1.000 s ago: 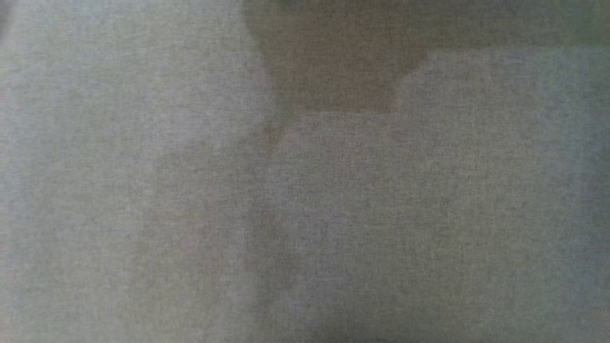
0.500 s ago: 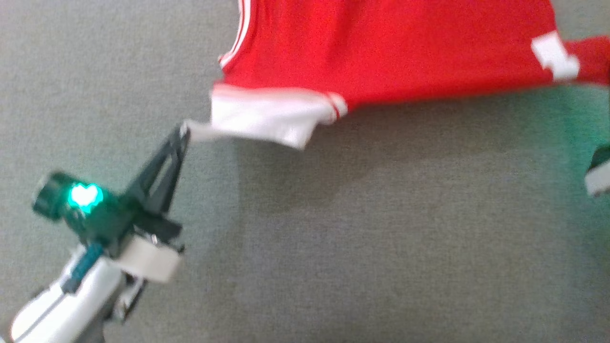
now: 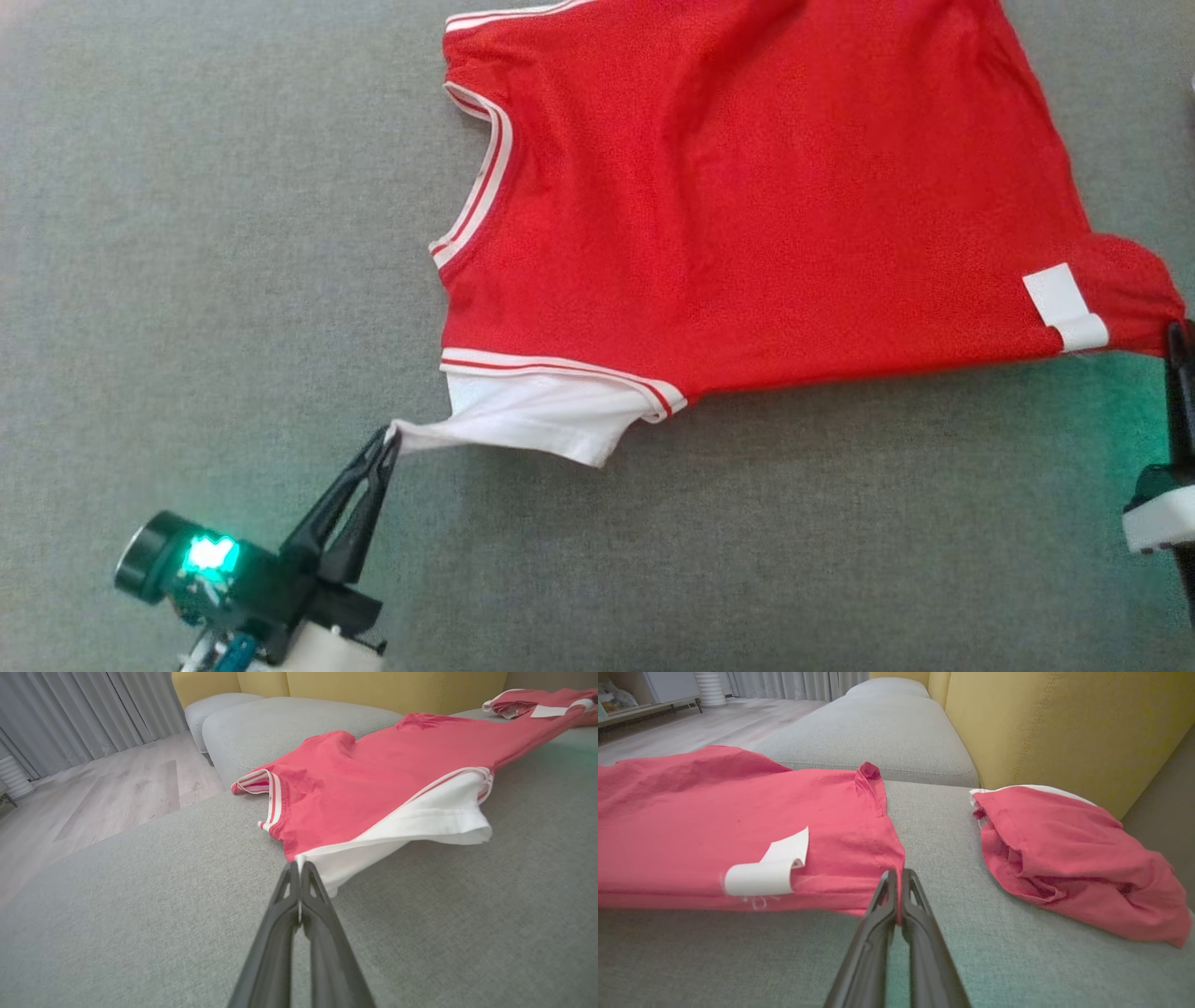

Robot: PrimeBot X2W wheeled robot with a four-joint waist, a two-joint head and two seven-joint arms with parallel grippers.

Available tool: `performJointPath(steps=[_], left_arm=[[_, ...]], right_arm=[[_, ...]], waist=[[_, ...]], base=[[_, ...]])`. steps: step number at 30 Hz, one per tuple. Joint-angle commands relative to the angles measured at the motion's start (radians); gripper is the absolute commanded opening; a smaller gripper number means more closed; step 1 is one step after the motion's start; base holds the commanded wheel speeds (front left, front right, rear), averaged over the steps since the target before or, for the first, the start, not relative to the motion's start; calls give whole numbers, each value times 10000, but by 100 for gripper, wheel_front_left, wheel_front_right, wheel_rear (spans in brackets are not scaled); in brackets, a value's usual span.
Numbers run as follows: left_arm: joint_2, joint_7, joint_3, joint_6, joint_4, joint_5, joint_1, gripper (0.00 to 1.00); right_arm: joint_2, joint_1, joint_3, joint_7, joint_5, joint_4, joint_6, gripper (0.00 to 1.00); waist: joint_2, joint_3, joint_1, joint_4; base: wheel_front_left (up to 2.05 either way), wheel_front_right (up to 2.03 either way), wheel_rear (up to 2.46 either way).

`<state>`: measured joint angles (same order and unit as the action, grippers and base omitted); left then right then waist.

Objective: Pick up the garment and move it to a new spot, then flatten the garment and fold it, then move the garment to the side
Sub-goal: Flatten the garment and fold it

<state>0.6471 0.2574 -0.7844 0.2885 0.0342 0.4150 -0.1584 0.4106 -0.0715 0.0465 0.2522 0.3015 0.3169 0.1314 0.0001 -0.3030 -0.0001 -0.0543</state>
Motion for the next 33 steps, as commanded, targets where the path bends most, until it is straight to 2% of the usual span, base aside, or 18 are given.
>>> performJointPath(steps=[1, 12, 15, 20, 23, 24, 25, 26, 27, 33], left_arm=[[203, 43, 572, -37, 135, -122, -447, 0], [-133, -59, 753, -951, -689, -1037, -3053, 0], [-220, -232, 709, -1364, -1161, -1313, -4174, 0], [-566, -376, 649, -1952, -2135, -1567, -5802, 0], [-866, -337, 626, -2120, -2721, -1637, -6479, 0], [-972, -305, 626, -2134, -2910, -1644, -6625, 1], [-1106, -281, 642, -2128, -3097, -1584, -6696, 34], [-1218, -255, 665, -2087, -3271, -1536, -6726, 93], [-1312, -218, 694, -2011, -3414, -1506, -6714, 100], [-1950, 4, 1185, -1264, -3525, -815, -5448, 100]], right_arm=[[241, -91, 42, 94, -75, -353, -7, 0], [352, -1938, -396, -172, -243, 29, -7, 0], [436, -2713, -620, -247, -203, 358, -7, 0], [634, -3881, -1079, -274, -230, 977, -7, 0], [663, -4475, -1372, -228, -209, 1337, -7, 0], [655, -4634, -1470, -205, -205, 1446, -7, 7], [639, -4767, -1570, -175, -201, 1540, -7, 42], [617, -4871, -1676, -142, -187, 1619, -7, 79], [588, -4953, -1762, -104, -168, 1684, -7, 100], [249, -4848, -1566, 79, -172, 1685, -7, 100]], waist=[[-1, -125, 1, 21], [-1, -1003, 1, -21], [-1, -1293, 1, -63], [-1, -1679, 1, -96], [-1, -1867, 1, -77], [-1, -1912, 1, -72], [-1, -1932, 1, -70], [-1, -1943, 1, -66], [-1, -1941, 1, -59], [-1, -1617, 1, -30]], base=[[0, 0, 0], [0, 0, 0], [0, 0, 0], [0, 0, 0], [0, 0, 0], [0, 0, 0], [0, 0, 0], [0, 0, 0], [0, 0, 0], [0, 0, 0]])
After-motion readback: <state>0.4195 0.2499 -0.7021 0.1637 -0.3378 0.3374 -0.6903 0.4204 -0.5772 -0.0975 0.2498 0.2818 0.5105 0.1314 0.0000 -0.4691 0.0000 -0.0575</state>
